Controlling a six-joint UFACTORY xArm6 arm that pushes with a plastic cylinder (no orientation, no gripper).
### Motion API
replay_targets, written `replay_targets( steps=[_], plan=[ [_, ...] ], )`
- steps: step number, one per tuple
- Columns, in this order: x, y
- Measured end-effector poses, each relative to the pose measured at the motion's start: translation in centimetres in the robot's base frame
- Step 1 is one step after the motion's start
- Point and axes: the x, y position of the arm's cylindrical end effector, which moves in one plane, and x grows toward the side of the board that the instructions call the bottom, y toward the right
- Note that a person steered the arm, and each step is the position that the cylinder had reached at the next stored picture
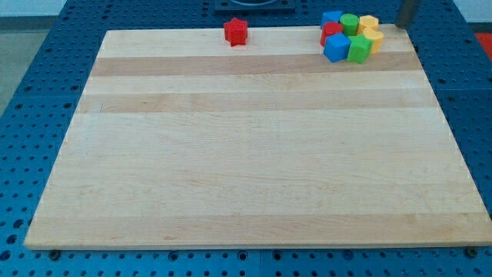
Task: Slide the arm towards the yellow hexagon
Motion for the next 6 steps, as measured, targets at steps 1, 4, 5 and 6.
replay_targets(
  steps=[1,4,5,6],
  plan=[
    [0.05,-1.74],
    [0.13,-2.73],
    [0.14,-2.73],
    [0.33,-2.73]
  ],
)
